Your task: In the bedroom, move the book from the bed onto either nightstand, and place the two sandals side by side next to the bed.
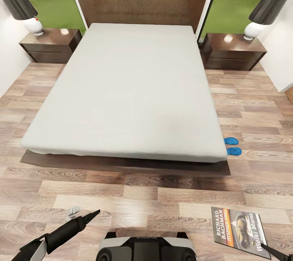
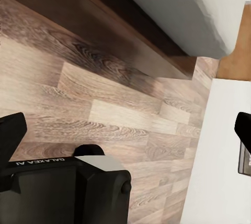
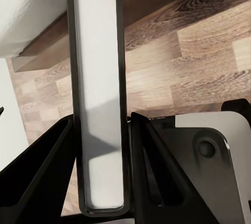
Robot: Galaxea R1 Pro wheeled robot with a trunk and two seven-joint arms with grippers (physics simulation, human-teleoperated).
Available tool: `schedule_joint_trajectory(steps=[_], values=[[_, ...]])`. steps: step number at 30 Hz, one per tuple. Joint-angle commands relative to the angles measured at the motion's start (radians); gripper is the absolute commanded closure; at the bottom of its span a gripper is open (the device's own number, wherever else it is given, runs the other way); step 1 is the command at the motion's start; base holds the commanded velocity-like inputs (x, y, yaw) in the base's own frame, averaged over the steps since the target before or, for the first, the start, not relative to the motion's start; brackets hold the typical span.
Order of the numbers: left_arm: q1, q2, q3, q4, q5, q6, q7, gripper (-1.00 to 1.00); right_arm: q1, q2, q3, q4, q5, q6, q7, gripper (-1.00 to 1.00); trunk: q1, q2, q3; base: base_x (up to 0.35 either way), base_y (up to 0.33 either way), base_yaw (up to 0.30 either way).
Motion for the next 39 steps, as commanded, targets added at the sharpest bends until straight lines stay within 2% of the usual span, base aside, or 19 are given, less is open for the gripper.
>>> schedule_joint_trajectory(steps=[1, 39], values=[[0.0, 0.0, 0.003, 0.0, 0.003, 0.011, -0.004, -1.0, -0.001, 0.0, 0.008, 0.001, -0.008, 0.002, 0.003, 1.0, 0.001, -0.002, -0.001, 0.0, 0.0, 0.0], [0.0, -0.002, 0.003, 0.0, 0.003, 0.01, -0.002, -1.0, -0.001, 0.0, 0.008, 0.001, -0.008, 0.001, 0.003, 1.0, 0.001, -0.002, 0.058, 0.0, 0.0, 0.0]])
